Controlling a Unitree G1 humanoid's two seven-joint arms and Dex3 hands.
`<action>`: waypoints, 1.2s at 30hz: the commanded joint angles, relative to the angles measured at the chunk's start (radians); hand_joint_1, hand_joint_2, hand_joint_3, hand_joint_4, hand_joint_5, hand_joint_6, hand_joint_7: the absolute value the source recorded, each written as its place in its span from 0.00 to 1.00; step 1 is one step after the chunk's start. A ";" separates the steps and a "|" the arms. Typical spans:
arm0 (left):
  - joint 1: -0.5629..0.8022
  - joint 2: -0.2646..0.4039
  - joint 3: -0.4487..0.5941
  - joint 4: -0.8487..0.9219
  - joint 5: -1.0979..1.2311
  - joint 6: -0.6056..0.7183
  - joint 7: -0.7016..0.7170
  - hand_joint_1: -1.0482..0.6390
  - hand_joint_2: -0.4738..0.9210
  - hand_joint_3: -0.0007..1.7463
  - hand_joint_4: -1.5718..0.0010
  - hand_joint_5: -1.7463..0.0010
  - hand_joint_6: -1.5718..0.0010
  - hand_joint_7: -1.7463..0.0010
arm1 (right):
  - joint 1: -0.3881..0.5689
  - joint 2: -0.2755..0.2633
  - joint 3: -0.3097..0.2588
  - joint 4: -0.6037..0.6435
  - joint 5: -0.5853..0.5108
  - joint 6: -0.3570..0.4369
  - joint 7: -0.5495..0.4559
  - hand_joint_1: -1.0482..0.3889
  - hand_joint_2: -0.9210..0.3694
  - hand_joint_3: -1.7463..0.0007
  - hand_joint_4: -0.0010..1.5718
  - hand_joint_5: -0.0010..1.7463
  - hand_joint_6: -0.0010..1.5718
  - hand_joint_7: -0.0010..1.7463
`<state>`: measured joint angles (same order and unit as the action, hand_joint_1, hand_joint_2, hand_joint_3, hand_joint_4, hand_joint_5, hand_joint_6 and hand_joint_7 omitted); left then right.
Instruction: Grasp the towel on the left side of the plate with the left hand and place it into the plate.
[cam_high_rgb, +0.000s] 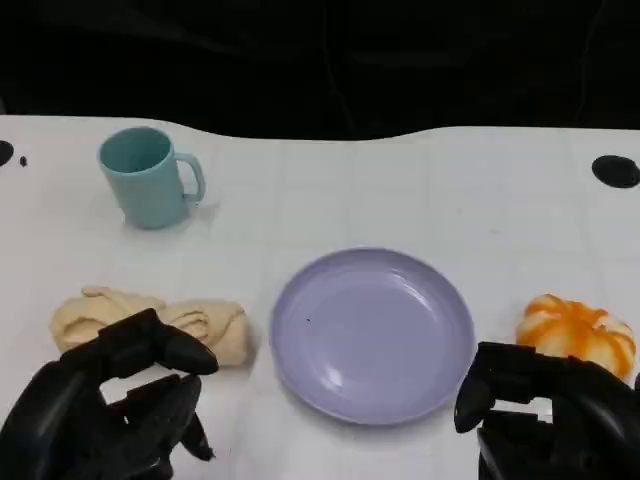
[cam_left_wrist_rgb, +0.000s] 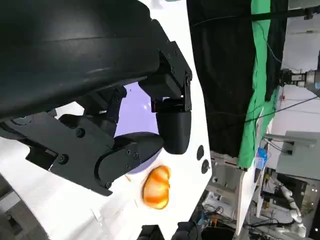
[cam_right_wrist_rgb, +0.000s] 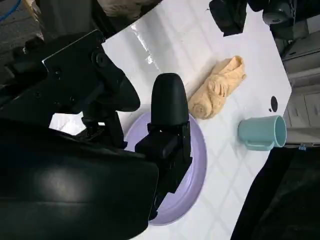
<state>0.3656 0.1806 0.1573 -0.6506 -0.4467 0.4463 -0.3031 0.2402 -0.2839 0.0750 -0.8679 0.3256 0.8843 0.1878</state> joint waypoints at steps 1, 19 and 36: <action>-0.003 0.015 0.001 0.004 -0.008 -0.009 -0.004 0.44 0.81 0.53 0.49 0.07 0.53 0.18 | -0.003 -0.013 -0.007 -0.002 0.000 -0.002 0.002 0.70 0.31 0.27 0.46 1.00 0.41 0.89; -0.003 0.021 -0.001 0.002 -0.001 -0.010 -0.002 0.45 0.81 0.53 0.50 0.06 0.53 0.18 | -0.005 -0.016 -0.002 -0.005 -0.005 0.002 -0.003 0.71 0.31 0.28 0.46 1.00 0.41 0.89; -0.005 0.020 -0.001 0.004 -0.003 -0.006 0.001 0.45 0.81 0.52 0.50 0.07 0.53 0.19 | -0.009 -0.011 -0.004 -0.005 0.001 0.013 -0.008 0.70 0.31 0.27 0.46 1.00 0.41 0.89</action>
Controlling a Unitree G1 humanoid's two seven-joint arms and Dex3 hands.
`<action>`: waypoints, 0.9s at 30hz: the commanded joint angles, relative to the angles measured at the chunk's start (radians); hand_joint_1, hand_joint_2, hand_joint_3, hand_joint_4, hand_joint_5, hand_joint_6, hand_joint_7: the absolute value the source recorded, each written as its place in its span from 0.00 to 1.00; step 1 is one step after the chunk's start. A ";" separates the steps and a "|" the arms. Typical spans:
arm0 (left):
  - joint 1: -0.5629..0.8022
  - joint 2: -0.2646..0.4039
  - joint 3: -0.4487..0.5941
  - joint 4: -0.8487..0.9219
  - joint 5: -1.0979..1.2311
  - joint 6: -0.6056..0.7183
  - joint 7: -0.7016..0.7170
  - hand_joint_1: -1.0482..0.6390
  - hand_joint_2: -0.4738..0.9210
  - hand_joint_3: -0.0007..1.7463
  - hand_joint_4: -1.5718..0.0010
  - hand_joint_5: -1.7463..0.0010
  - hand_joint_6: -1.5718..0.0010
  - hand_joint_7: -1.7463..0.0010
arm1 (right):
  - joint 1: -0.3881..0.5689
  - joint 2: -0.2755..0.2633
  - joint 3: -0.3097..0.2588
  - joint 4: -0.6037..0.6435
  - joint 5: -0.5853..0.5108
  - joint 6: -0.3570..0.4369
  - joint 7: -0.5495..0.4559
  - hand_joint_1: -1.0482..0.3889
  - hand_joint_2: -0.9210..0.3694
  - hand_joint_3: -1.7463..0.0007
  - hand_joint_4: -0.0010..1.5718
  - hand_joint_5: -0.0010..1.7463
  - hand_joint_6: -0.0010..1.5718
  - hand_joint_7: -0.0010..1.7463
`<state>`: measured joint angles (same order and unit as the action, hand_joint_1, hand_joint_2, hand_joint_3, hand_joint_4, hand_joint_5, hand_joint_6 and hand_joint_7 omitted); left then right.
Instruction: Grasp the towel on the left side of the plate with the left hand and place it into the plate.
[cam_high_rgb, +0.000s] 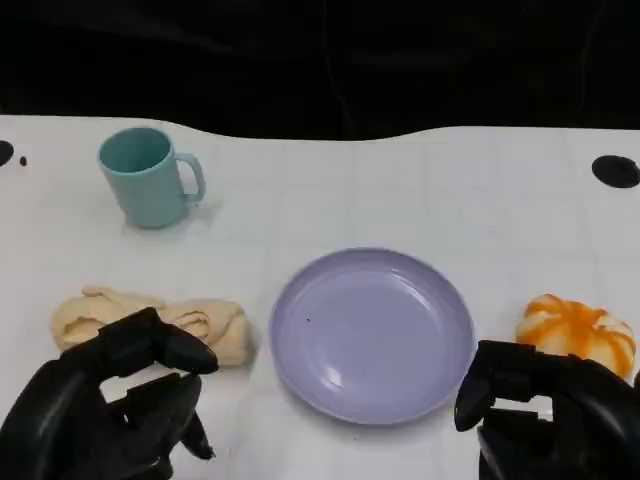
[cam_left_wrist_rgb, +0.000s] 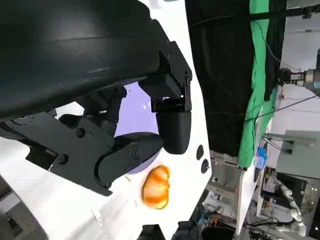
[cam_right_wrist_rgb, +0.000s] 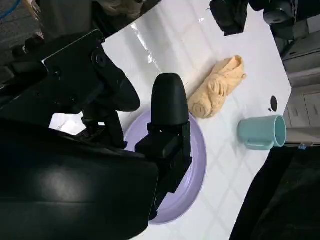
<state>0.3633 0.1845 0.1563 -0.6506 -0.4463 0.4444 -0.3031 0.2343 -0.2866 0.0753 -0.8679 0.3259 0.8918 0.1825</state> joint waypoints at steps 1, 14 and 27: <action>-0.002 0.016 0.000 0.004 -0.004 -0.003 0.001 0.45 0.81 0.52 0.50 0.07 0.53 0.19 | -0.002 -0.009 -0.004 -0.006 0.000 0.006 -0.003 0.70 0.31 0.27 0.46 1.00 0.41 0.89; -0.014 0.002 0.008 -0.004 0.021 -0.003 0.055 0.48 0.74 0.57 0.56 0.19 0.53 0.42 | -0.006 -0.007 -0.003 -0.004 0.003 0.007 -0.003 0.70 0.32 0.27 0.46 1.00 0.41 0.89; -0.006 0.029 -0.032 0.112 0.336 -0.360 0.082 0.37 1.00 0.05 0.78 0.69 0.69 0.99 | -0.003 -0.008 0.000 -0.009 0.002 0.000 -0.002 0.69 0.32 0.27 0.46 1.00 0.41 0.89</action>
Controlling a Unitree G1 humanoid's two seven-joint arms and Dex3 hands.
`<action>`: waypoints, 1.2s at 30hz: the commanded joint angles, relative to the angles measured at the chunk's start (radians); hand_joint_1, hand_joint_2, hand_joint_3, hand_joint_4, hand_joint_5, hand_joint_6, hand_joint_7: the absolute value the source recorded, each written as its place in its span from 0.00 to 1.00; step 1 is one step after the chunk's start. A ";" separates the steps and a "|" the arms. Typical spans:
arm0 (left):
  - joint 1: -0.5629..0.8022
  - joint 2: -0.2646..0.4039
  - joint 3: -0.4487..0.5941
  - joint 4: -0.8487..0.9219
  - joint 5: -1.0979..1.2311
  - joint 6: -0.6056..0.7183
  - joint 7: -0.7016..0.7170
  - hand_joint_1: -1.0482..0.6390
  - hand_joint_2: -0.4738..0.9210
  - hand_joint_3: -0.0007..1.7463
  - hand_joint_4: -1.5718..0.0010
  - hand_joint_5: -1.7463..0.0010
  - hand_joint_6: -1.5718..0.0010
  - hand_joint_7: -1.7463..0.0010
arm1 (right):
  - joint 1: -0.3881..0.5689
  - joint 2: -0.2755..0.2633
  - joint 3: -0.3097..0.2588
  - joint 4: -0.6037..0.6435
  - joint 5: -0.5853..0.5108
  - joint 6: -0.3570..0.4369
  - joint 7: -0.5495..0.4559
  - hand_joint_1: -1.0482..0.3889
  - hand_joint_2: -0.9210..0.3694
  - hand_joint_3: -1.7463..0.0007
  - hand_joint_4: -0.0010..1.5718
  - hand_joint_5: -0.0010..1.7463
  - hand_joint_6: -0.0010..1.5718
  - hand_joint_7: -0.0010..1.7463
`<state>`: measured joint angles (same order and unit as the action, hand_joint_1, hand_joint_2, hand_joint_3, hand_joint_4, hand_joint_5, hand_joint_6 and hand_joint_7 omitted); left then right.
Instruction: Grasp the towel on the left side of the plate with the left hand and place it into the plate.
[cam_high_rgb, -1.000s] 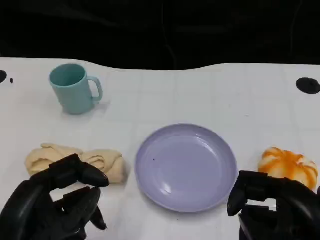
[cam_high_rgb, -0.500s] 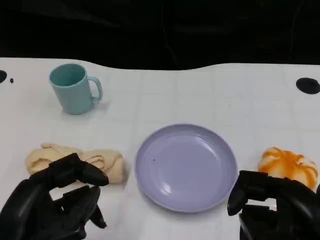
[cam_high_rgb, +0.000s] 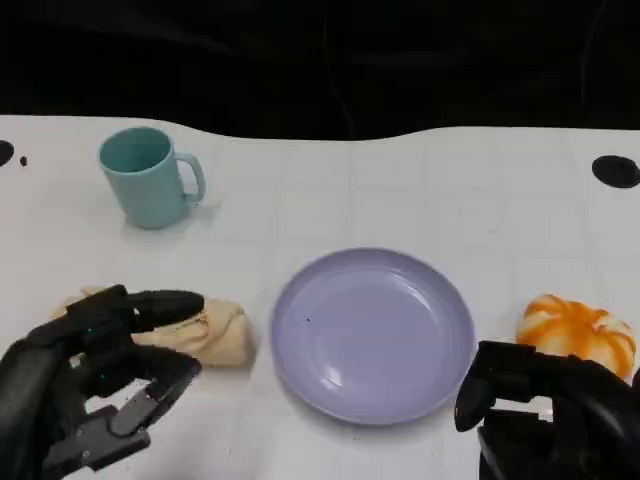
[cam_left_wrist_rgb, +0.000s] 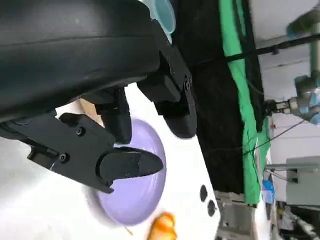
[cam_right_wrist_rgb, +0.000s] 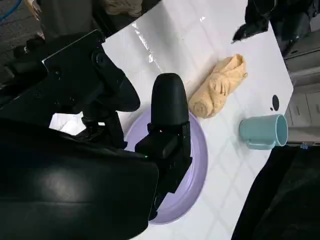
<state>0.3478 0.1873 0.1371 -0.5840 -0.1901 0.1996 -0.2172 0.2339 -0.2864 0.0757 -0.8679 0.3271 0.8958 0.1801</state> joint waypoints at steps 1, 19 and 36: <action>0.009 0.029 -0.015 0.066 0.101 -0.155 -0.004 0.35 1.00 0.04 0.79 0.70 0.71 0.99 | -0.003 -0.006 -0.001 -0.009 0.001 0.000 -0.001 0.69 0.32 0.27 0.46 1.00 0.41 0.89; -0.041 0.094 -0.067 0.200 0.583 -0.309 0.124 0.33 0.99 0.00 0.90 0.82 0.83 1.00 | -0.010 -0.003 0.002 -0.002 0.007 -0.005 0.006 0.71 0.32 0.26 0.47 1.00 0.41 0.90; -0.150 0.189 -0.172 0.184 0.973 -0.168 0.049 0.27 1.00 0.03 0.90 0.84 0.85 1.00 | -0.012 0.003 0.016 -0.018 0.004 0.008 -0.007 0.70 0.32 0.26 0.47 1.00 0.41 0.90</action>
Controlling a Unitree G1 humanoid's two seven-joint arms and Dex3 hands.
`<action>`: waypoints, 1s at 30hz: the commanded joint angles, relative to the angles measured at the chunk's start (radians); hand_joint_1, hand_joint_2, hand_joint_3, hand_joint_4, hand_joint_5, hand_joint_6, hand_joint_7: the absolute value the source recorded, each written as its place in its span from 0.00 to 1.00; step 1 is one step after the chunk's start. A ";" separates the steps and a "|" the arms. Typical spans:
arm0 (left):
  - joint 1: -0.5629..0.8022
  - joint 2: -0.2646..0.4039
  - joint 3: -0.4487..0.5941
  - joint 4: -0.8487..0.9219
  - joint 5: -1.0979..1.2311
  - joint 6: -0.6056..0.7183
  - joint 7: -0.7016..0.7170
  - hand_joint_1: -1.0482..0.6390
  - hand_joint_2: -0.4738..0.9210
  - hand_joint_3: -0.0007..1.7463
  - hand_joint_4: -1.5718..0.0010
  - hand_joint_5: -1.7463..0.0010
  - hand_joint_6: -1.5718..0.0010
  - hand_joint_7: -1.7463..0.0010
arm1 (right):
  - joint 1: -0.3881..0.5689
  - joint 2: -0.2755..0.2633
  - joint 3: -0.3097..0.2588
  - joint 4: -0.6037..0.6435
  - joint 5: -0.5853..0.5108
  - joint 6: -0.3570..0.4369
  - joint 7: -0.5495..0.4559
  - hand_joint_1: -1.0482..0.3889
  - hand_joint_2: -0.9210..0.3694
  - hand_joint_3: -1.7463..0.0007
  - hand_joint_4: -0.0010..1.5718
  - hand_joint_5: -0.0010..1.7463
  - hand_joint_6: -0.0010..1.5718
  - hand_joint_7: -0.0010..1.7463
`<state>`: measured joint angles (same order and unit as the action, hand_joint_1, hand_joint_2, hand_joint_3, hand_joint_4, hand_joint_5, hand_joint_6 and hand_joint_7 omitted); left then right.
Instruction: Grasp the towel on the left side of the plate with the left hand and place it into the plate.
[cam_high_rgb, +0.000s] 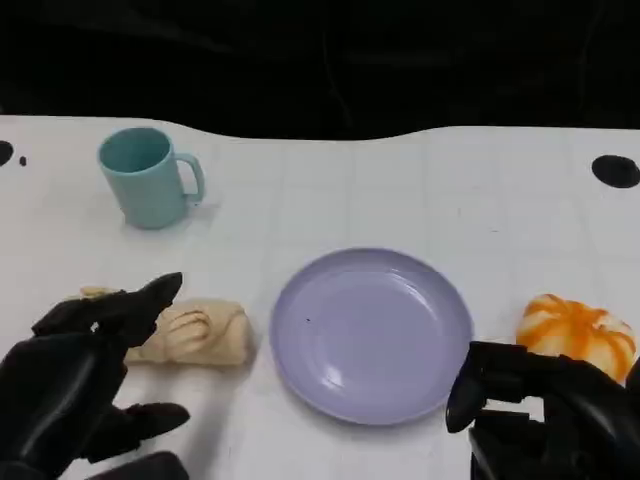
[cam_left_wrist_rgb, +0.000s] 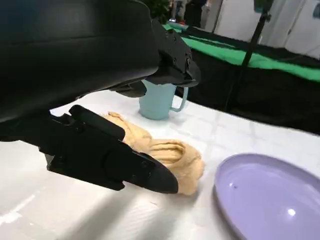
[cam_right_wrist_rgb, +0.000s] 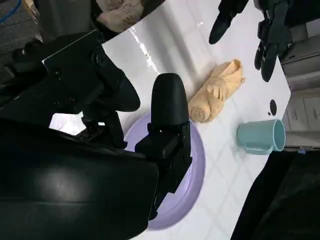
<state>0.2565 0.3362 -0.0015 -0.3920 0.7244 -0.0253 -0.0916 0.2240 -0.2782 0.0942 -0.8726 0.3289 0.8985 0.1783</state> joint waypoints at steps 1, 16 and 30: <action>-0.074 0.046 -0.043 -0.002 0.070 0.067 -0.088 0.27 0.99 0.02 0.89 0.84 0.83 0.99 | -0.002 -0.005 -0.003 -0.015 0.002 0.006 -0.006 0.70 0.32 0.26 0.47 1.00 0.41 0.90; -0.404 0.060 -0.246 0.341 0.233 0.229 -0.175 0.29 0.98 0.00 0.81 0.90 0.80 1.00 | 0.013 -0.006 -0.008 -0.041 0.005 0.021 -0.015 0.70 0.32 0.26 0.48 1.00 0.42 0.89; -0.537 0.042 -0.377 0.697 0.209 0.257 -0.112 0.33 1.00 0.04 0.69 0.92 0.74 0.98 | 0.021 -0.006 -0.018 -0.067 0.014 0.043 -0.017 0.69 0.33 0.26 0.47 1.00 0.41 0.89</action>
<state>-0.2754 0.3645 -0.3544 0.2570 0.9402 0.2386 -0.2085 0.2367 -0.2779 0.0871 -0.9286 0.3346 0.9350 0.1621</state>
